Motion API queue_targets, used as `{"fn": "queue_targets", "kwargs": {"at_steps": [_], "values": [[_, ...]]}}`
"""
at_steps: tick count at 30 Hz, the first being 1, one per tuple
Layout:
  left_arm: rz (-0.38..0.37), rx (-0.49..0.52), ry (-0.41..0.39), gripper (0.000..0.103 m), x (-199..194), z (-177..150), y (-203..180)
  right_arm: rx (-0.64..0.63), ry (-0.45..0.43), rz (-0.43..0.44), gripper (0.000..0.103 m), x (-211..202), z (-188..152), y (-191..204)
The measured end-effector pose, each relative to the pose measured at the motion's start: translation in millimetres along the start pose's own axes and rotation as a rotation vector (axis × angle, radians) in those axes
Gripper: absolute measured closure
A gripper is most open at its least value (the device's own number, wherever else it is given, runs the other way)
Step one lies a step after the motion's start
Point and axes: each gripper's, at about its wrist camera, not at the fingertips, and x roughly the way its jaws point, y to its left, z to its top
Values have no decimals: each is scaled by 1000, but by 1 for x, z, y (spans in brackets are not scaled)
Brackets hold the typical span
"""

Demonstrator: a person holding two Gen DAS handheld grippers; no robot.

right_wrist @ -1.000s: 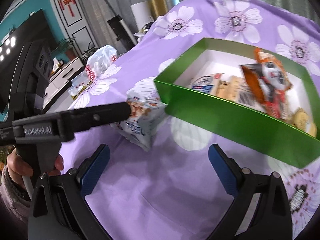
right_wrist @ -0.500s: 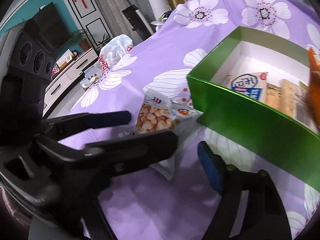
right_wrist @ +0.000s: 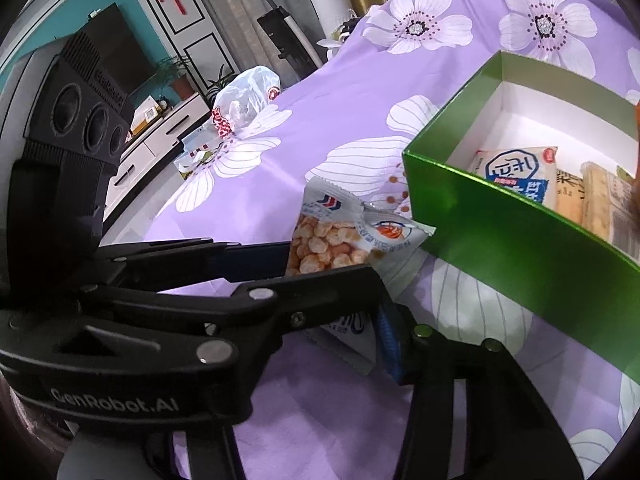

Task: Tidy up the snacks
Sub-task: 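Grasp the clear puffed-snack bag with the right gripper, then carry the puffed-snack bag into the green box and open the right gripper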

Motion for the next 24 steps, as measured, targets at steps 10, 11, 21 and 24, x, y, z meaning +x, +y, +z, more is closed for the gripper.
{"fn": "queue_targets", "kwargs": {"at_steps": [10, 11, 21, 24], "values": [[2, 83, -70, 57, -31, 6, -32, -45, -109, -11, 58, -48, 4, 12], [2, 94, -77, 57, -33, 8, -37, -50, -116, -16, 58, -51, 4, 13], [-36, 180, -115, 57, -36, 31, -73, -52, -212, -71, 58, -88, 12, 0], [-58, 206, -120, 57, -30, 42, -84, -42, -235, -101, 58, -97, 17, -9]]}}
